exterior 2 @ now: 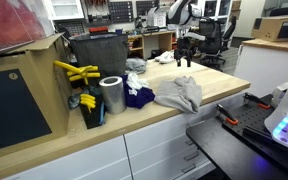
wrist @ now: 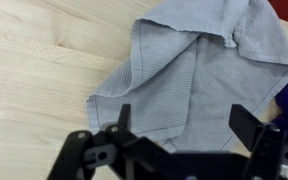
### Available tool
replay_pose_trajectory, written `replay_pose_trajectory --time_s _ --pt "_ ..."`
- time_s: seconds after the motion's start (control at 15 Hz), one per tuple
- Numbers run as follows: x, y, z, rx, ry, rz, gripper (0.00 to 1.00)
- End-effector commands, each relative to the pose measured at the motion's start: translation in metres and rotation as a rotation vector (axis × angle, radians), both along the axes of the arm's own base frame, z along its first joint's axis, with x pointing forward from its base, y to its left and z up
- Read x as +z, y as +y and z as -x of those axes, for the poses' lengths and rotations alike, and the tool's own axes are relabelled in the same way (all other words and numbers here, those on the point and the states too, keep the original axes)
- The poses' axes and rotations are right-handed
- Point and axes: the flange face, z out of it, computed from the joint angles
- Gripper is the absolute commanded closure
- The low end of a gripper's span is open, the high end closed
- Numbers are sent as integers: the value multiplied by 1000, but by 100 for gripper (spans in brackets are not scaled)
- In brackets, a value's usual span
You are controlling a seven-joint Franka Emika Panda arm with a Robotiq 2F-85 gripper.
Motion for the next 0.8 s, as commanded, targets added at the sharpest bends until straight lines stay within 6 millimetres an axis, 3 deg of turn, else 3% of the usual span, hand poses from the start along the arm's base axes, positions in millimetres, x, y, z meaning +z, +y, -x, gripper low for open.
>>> replay_pose_trajectory --time_s 0.0,0.33,0.73 --pt "-7 -16 -2 -73 14 64 0" --pt "-28 -36 7 -132 66 116 0" --pt "-62 -42 18 -194 126 138 0"
